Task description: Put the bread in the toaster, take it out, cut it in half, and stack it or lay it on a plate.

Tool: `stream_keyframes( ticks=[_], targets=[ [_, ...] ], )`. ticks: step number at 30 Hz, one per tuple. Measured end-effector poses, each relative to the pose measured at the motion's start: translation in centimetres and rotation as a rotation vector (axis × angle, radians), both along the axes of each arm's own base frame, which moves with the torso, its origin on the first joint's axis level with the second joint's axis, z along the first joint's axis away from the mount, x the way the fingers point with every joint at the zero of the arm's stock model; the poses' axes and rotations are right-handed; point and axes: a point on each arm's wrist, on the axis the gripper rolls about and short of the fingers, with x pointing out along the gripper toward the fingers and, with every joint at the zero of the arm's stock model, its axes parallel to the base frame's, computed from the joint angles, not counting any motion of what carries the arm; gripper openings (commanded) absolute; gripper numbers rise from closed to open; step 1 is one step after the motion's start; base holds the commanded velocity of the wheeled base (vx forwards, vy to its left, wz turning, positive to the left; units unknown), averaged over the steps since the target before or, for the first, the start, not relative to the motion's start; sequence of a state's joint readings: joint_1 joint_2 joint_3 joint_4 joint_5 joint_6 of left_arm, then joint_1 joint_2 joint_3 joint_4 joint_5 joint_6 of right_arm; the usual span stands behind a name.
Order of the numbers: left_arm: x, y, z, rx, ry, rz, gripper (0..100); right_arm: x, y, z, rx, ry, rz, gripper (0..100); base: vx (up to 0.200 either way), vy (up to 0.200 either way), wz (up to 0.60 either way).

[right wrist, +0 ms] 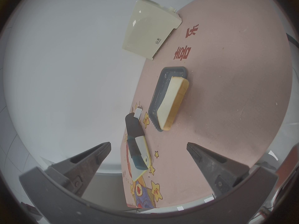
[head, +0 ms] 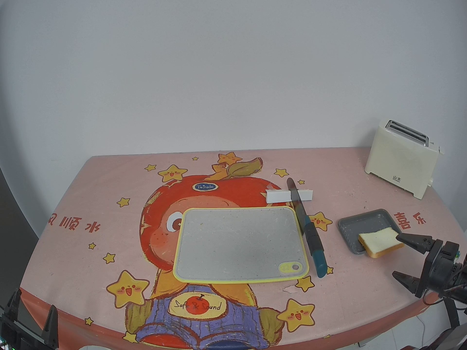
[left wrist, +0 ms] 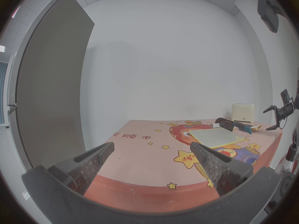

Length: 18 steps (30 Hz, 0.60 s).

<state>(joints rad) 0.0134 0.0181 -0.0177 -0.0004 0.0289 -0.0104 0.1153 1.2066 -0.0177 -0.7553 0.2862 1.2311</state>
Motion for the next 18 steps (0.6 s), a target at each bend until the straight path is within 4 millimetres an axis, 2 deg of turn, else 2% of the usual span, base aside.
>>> stream_keyframes(
  ticks=[8,18],
  targets=[
    [0.0,0.0,0.0,0.000,0.000,-0.001,100,1.3,-1.0,-0.5,0.029,0.026,-0.034,100,0.000,0.000,0.00],
    [0.0,0.0,0.0,0.000,0.000,0.000,100,1.7,-2.0,-0.9,0.057,0.051,-0.058,100,0.000,0.000,0.00]
  ],
)
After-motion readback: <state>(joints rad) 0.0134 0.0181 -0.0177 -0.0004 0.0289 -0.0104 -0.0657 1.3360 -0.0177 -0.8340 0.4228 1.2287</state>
